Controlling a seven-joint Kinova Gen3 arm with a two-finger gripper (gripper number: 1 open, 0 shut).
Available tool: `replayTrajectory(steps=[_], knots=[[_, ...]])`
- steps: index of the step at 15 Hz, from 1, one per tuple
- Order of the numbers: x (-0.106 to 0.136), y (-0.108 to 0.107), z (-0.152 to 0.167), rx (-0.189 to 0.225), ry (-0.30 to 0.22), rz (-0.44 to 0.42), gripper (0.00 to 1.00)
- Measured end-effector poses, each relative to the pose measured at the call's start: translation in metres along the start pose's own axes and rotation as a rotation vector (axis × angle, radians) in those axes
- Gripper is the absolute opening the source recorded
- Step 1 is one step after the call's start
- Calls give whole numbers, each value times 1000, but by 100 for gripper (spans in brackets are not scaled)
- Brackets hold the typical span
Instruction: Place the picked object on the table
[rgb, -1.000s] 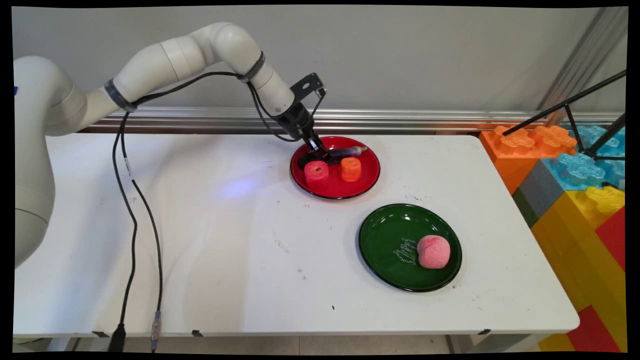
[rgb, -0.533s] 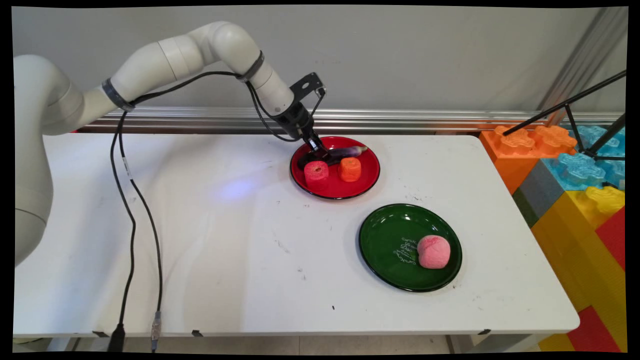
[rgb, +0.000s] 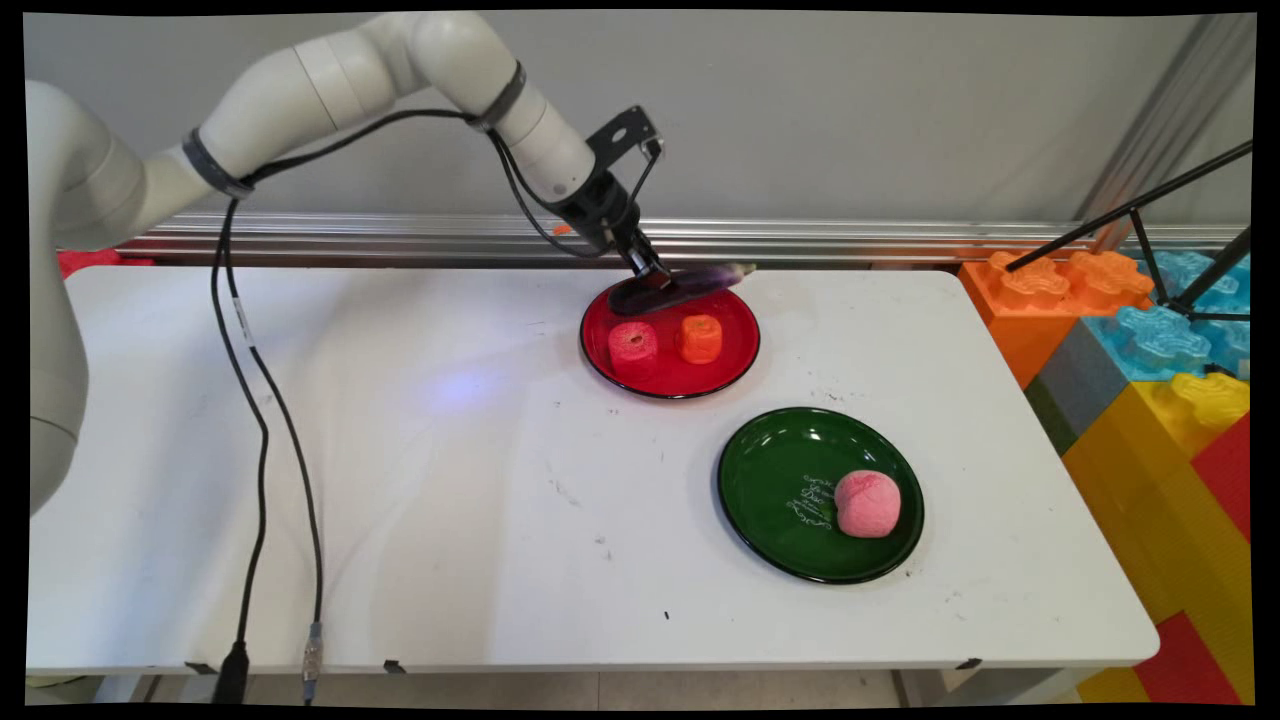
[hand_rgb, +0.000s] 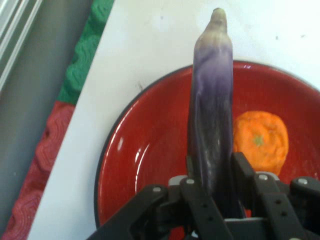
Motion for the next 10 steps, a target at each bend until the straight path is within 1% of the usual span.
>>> replayTrajectory(steps=[6, 10], knots=[[17, 19, -40, 17, 37, 21, 0], [20, 40, -63, -2, 57, 28, 0]])
